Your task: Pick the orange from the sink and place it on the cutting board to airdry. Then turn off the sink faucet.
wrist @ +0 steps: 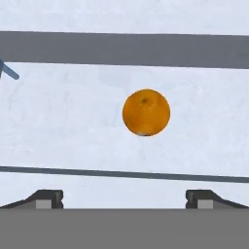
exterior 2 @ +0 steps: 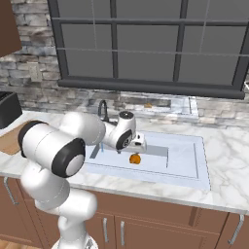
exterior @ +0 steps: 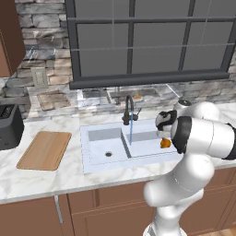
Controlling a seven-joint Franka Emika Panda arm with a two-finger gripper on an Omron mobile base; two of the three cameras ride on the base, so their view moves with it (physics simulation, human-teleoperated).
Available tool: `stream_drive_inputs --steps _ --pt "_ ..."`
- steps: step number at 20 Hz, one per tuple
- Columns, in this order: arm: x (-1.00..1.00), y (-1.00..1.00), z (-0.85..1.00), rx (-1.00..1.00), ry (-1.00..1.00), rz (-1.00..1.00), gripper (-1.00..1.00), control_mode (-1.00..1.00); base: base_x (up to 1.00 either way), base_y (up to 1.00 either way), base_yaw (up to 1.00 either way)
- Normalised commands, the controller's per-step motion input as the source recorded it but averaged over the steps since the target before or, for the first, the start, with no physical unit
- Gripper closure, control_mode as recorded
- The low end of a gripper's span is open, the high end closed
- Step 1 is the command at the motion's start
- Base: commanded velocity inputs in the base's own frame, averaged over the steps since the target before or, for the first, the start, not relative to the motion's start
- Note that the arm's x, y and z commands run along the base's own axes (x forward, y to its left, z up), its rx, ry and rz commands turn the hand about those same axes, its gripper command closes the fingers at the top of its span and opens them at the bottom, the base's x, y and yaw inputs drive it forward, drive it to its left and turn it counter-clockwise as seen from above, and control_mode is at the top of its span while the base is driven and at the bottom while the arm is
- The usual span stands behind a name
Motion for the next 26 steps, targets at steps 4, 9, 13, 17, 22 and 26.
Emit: stream_drive_inputs --steps 4,9,13,17,22,26 --pt "0.07 -0.01 -0.19 0.00 0.00 0.00 -1.00 -1.00 0.00 0.00 0.00" --pt "0.08 0.00 -0.14 0.00 0.00 0.00 -1.00 -1.00 0.00 0.00 0.00" --pt "0.09 0.00 -0.11 0.00 0.00 0.00 -1.00 -1.00 0.00 0.00 0.00" --pt "0.08 0.00 -0.09 0.00 0.00 0.00 -1.00 -1.00 0.00 0.00 0.00" --pt "0.10 -0.05 -0.08 0.00 0.00 0.00 -1.00 -1.00 0.00 0.00 0.00" --pt "0.10 -0.03 -0.08 0.00 0.00 0.00 -1.00 -1.00 0.00 0.00 0.00"
